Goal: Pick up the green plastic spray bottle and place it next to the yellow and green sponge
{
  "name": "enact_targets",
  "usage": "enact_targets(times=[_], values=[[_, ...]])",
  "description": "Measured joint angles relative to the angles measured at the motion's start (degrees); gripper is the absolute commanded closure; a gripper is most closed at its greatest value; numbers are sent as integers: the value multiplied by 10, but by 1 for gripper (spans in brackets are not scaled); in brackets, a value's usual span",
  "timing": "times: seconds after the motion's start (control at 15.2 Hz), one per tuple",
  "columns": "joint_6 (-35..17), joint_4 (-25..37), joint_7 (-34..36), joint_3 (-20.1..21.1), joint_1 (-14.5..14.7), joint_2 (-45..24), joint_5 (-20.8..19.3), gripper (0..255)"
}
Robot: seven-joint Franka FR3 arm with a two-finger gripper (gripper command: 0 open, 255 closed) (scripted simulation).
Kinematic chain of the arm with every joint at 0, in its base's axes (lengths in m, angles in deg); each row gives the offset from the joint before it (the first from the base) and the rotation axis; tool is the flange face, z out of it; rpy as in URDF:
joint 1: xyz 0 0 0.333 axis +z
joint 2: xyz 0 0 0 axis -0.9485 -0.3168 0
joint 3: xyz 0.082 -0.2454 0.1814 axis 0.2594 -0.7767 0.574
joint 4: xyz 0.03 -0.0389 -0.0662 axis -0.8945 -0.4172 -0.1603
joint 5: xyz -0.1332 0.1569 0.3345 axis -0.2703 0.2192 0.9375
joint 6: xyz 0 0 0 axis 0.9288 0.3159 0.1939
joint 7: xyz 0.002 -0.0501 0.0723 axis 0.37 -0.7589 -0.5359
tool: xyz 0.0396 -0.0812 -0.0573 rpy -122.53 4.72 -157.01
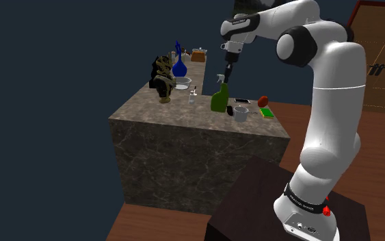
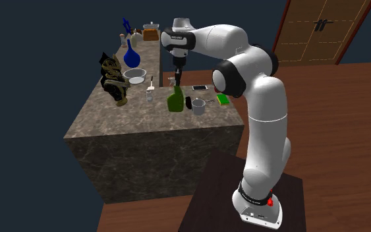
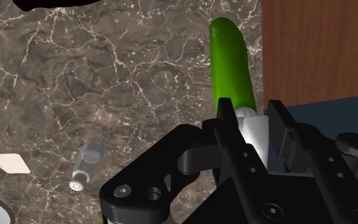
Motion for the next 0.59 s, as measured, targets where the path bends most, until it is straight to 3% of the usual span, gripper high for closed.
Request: enact_targets(times=[0.59], values=[[15, 5, -111, -35, -77, -5, 10, 255]])
